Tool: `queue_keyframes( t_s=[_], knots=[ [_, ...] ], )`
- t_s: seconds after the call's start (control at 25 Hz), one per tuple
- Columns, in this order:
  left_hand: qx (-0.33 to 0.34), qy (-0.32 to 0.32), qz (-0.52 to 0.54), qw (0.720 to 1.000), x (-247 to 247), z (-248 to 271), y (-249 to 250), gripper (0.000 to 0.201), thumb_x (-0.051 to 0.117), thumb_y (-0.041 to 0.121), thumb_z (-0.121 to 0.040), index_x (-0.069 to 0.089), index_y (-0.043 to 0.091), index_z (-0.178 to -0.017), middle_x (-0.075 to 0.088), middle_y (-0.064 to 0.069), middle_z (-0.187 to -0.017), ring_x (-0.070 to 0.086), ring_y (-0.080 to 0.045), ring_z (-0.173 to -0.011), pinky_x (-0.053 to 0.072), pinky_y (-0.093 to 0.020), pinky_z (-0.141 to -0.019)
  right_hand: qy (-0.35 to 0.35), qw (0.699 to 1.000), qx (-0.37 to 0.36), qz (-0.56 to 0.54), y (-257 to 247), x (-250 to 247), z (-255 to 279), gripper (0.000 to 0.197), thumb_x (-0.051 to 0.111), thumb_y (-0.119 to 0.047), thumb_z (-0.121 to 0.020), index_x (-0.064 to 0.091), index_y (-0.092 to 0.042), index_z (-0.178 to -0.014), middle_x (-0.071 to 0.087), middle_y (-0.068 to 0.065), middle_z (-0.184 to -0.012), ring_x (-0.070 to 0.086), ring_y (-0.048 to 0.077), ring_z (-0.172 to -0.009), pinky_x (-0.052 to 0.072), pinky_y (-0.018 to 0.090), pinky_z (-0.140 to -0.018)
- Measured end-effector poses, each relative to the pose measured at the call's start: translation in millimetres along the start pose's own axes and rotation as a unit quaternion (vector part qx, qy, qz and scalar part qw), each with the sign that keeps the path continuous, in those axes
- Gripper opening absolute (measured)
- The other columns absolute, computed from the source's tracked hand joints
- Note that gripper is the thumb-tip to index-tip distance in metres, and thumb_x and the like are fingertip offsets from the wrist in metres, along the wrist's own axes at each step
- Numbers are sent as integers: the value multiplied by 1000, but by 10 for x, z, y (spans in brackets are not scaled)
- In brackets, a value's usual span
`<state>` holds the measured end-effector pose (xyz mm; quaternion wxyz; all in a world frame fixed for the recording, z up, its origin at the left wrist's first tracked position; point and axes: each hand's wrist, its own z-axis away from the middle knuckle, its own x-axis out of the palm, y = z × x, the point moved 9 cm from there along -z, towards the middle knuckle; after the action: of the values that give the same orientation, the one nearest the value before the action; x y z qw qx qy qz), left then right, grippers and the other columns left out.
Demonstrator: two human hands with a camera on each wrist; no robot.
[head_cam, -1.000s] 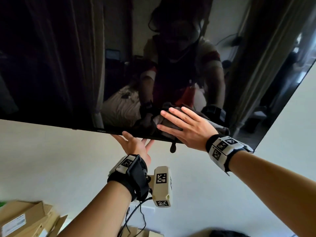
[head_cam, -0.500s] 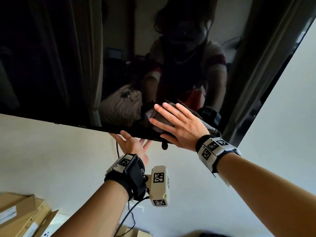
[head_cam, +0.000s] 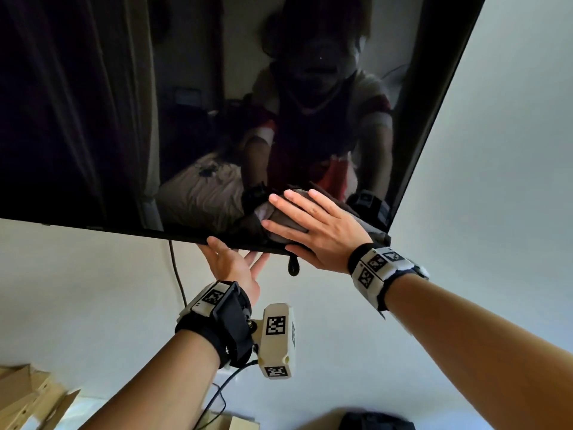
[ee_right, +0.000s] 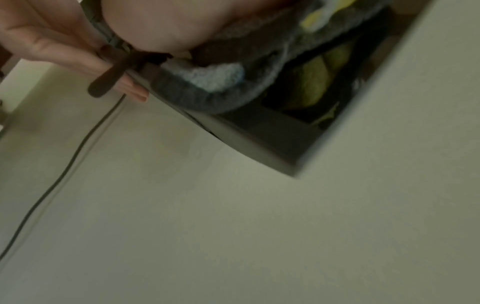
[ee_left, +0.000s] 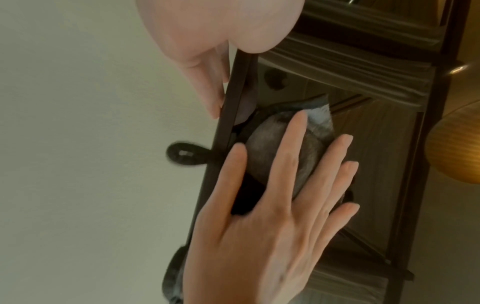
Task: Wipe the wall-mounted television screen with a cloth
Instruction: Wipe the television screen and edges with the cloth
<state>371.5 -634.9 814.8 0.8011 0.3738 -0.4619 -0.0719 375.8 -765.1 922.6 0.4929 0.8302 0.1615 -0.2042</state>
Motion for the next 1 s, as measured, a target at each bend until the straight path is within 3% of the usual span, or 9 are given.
queue_keyframes(
  t_s=[0.2, 0.28, 0.4, 0.52, 0.6, 0.72, 0.8, 0.88, 1.0],
  knots=[
    [5, -15, 12, 1000, 55, 9, -18, 45, 22, 46, -107, 23, 45, -153, 49, -11, -146, 61, -29, -104, 56, -38, -81, -5, 1000, 16, 6, 216, -34, 452, 55, 44, -42, -99, 27, -32, -150, 19, 5, -159, 20, 23, -145, 9, 41, -121],
    [17, -10, -10, 1000, 50, 47, -25, 44, 23, 42, -109, 32, 32, -151, 54, -15, -137, 64, -29, -97, 55, -38, -82, 4, 999, 41, -1, 255, -69, 338, 56, 44, -42, -98, 26, -32, -151, 20, 5, -159, 20, 23, -145, 6, 40, -121],
    [17, 42, -134, 990, -105, 127, -87, 42, 28, 39, -108, 43, 11, -134, 68, -16, -108, 69, -30, -73, 56, -35, -66, 29, 994, 103, -16, 362, -172, 188, 56, 46, -42, -97, 29, -33, -150, 24, 7, -158, 21, 24, -145, 7, 40, -120],
    [202, 81, -273, 937, -109, 223, 286, 31, 43, 37, -100, 55, 10, -108, 65, -10, -88, 64, -39, -74, 55, -39, -65, 38, 984, 166, -49, 454, -260, 172, 57, 46, -37, -97, 28, -31, -150, 23, 10, -158, 19, 25, -146, 6, 40, -120],
    [426, -23, -302, 852, 287, 505, 684, 20, 48, 29, -94, 58, 13, -101, 61, -1, -87, 59, -30, -83, 51, -39, -76, 50, 976, 202, -69, 505, -331, 137, 64, 47, -23, -92, 24, -26, -151, 21, 10, -158, 17, 24, -146, 5, 39, -121],
    [676, -199, -422, 570, 946, 1080, 692, 33, 53, 22, -95, 59, 8, -124, 58, -7, -120, 53, -20, -110, 37, -27, -99, 94, 958, 248, -113, 633, -416, 106, 74, 44, -5, -81, 20, -14, -151, 18, 5, -157, 13, 17, -147, 6, 35, -122],
    [738, -212, -498, 403, 1166, 1137, 508, 46, 53, 29, -98, 49, 10, -140, 50, -10, -145, 45, -22, -131, 26, -31, -114, 114, 950, 256, -137, 691, -433, 106, 69, 39, -3, -84, 18, -10, -150, 15, 4, -156, 11, 14, -146, 4, 32, -122],
    [750, -175, -550, 323, 1260, 1044, 465, 53, 49, 37, -102, 41, 14, -148, 41, -6, -156, 38, -22, -140, 19, -38, -120, 122, 945, 263, -153, 712, -462, 112, 65, 39, -5, -89, 15, -8, -150, 15, 4, -155, 11, 14, -145, 3, 31, -122],
    [760, -150, -560, 293, 1307, 998, 528, 53, 40, 43, -105, 43, 14, -150, 36, -3, -158, 36, -21, -142, 13, -41, -123, 114, 948, 249, -162, 731, -485, 164, 60, 40, -16, -97, 13, -9, -150, 16, 3, -156, 10, 13, -146, 2, 31, -122]
  ],
)
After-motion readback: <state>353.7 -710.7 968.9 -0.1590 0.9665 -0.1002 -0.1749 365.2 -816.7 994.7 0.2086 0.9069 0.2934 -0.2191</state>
